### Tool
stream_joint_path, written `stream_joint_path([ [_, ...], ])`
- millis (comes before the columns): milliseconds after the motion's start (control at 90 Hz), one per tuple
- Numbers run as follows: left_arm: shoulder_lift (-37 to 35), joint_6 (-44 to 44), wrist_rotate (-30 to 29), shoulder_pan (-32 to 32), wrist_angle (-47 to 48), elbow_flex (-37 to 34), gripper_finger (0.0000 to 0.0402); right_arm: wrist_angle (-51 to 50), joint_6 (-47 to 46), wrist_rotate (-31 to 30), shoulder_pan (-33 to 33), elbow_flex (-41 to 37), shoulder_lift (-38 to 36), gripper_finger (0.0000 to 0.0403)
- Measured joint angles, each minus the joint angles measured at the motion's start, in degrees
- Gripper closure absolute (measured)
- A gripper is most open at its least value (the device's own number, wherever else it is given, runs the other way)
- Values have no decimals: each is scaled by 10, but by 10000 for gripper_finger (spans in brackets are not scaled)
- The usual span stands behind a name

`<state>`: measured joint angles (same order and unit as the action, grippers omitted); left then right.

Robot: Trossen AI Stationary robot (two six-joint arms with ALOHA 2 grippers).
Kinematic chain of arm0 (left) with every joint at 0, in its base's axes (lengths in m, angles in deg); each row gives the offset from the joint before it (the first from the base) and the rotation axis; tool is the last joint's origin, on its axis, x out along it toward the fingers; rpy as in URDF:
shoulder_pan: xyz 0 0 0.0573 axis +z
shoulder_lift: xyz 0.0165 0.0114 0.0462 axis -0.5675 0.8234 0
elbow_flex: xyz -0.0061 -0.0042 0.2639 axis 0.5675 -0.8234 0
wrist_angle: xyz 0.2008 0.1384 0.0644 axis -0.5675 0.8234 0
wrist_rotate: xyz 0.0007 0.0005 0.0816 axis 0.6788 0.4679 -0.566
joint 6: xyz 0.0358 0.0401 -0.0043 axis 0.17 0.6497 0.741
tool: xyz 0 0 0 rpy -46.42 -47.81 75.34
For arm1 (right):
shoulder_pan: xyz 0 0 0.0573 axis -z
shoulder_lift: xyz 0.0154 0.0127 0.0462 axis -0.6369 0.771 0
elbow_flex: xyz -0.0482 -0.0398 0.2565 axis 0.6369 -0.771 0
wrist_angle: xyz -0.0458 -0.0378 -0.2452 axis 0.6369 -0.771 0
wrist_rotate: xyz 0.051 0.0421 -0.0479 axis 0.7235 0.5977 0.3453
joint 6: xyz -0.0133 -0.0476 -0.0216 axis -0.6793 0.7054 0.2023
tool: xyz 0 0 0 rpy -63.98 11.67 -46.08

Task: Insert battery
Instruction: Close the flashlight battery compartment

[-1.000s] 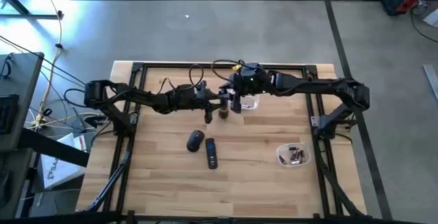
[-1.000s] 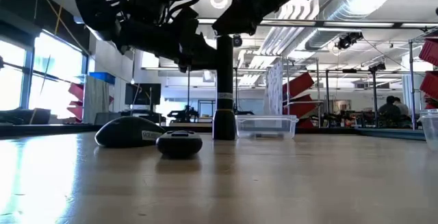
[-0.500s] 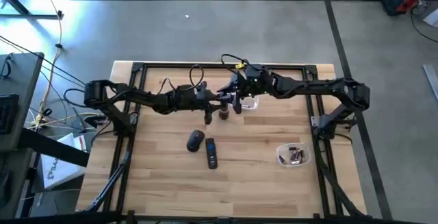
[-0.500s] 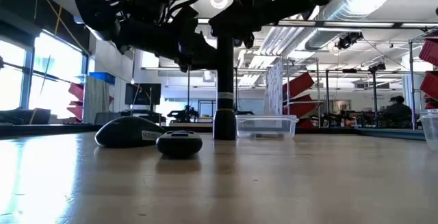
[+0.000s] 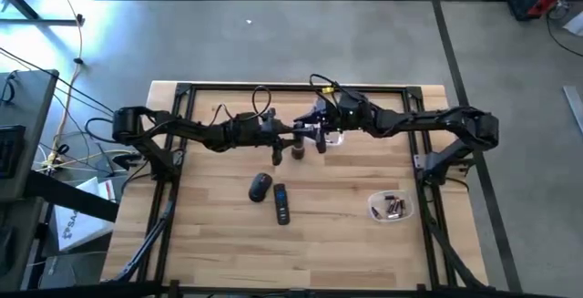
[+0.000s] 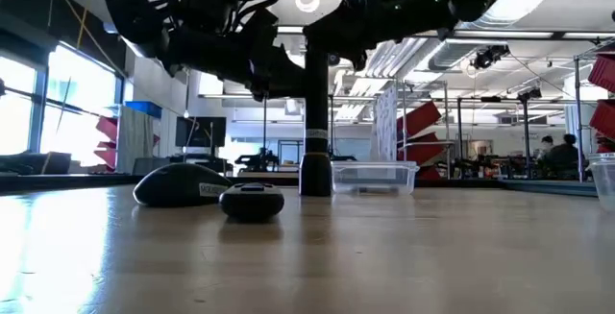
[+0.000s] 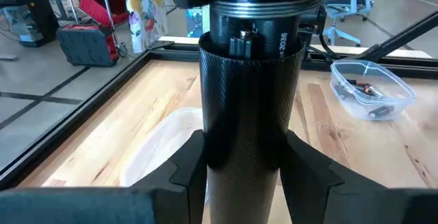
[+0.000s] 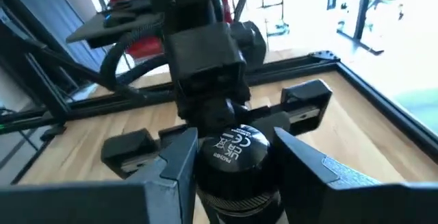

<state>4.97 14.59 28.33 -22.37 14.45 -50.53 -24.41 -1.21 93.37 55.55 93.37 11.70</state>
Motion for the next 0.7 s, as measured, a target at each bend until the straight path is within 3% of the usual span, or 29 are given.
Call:
stream_joint_path([
  [433, 0, 4, 19, 0, -6, 0, 285, 13, 10, -2, -3, -10, 15, 273],
  [700, 0, 18, 35, 0, -6, 0, 285, 3, 43, 29, 2, -9, 16, 273],
])
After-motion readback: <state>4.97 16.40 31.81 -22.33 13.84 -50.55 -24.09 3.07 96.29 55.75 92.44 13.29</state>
